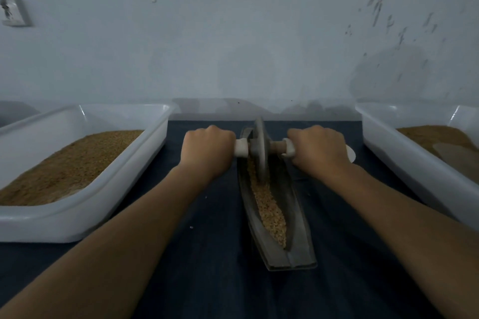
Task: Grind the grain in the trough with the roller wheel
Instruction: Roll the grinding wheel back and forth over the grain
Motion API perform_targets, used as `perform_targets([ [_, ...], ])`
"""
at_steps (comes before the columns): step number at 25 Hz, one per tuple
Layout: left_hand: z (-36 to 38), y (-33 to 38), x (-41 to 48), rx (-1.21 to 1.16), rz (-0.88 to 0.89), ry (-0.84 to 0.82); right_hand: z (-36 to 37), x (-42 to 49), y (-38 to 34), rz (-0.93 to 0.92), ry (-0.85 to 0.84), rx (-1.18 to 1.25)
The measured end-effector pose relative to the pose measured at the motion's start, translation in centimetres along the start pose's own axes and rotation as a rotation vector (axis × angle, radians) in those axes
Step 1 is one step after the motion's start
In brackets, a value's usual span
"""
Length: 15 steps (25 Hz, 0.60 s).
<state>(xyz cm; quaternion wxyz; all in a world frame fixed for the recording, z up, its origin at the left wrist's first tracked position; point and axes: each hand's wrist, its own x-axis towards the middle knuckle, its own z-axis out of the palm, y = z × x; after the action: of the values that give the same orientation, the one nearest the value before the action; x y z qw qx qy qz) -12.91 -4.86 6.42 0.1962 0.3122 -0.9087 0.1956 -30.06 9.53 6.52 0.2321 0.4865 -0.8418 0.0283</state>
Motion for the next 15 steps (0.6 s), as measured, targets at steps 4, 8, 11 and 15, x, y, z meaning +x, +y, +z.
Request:
perform_targets([
  [4, -0.7, -0.2, -6.1, -0.030, 0.112, 0.094, -0.3, -5.7, 1.4, -0.161, 0.214, -0.062],
  [8, -1.8, -0.2, -7.0, 0.013, 0.127, 0.129, -0.7, -7.7, 2.1, -0.225, 0.244, -0.041],
  [11, 0.2, 0.1, -3.1, 0.028, 0.031, 0.036, 0.5, -3.3, 0.4, -0.085, 0.176, -0.078],
  [15, 0.1, -0.3, 1.6, -0.041, 0.007, -0.120, 0.2, 1.0, -0.2, -0.015, 0.028, -0.007],
])
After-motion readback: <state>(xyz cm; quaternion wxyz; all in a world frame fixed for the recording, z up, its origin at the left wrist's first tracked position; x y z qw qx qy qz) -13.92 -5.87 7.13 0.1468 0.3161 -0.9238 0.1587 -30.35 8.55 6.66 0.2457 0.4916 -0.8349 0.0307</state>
